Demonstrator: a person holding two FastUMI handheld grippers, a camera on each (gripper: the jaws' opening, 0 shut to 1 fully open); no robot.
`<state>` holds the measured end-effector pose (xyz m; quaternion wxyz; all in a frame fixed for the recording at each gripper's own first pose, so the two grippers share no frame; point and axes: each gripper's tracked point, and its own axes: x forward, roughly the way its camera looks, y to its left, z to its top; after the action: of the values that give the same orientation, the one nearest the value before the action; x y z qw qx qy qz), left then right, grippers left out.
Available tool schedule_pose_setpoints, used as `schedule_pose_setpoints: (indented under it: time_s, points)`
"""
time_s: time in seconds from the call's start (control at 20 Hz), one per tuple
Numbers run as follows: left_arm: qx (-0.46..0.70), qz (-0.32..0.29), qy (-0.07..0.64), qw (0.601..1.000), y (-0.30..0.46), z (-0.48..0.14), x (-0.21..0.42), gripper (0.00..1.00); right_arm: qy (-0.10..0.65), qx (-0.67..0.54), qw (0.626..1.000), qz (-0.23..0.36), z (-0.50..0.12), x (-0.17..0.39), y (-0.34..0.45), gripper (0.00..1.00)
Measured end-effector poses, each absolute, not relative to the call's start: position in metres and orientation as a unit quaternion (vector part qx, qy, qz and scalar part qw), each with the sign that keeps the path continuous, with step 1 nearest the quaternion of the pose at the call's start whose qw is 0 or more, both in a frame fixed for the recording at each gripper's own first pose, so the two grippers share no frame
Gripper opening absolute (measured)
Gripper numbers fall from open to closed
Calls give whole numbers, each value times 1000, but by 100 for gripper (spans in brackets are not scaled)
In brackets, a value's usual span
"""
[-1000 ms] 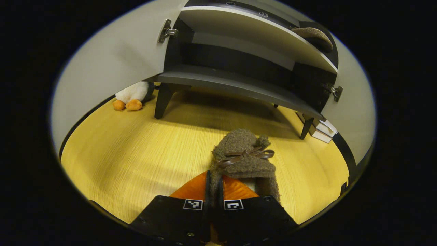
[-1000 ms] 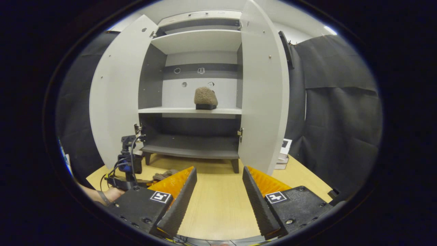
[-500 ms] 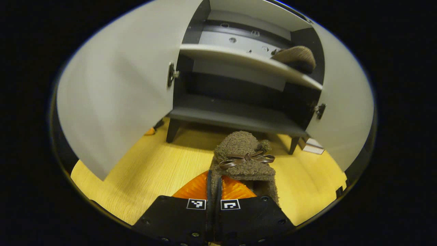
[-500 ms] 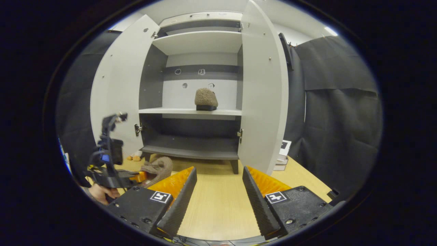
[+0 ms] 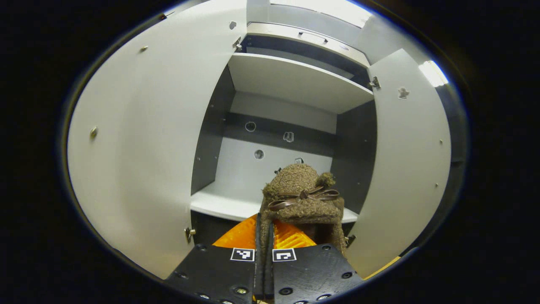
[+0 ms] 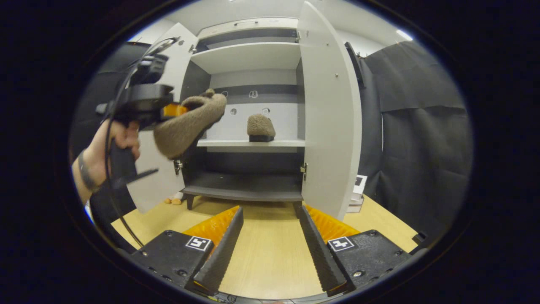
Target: Grab one shoe with the right hand and put it into the shoe cabinet, grab the other shoe with the left hand and put it into the shoe cabinet; then close the right door with the right hand and the left door with the left hand.
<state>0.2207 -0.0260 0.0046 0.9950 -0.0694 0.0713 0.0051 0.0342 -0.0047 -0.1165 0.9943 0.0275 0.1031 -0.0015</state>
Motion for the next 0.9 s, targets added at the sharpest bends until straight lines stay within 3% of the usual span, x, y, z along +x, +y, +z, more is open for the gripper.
schedule_pose_setpoints:
  time_s: [0.2,0.45,0.9]
  points:
    - [-81,37,127,988,-6,3,305,1,97,36,995,-7,-114,33,-8,86]
    - [-86,40,242,966,-4,-53,367,1,101,38,994,-10,-115,31,-8,86]
    - [-86,66,325,940,1,-98,385,1,115,42,992,-13,-125,32,-9,87]
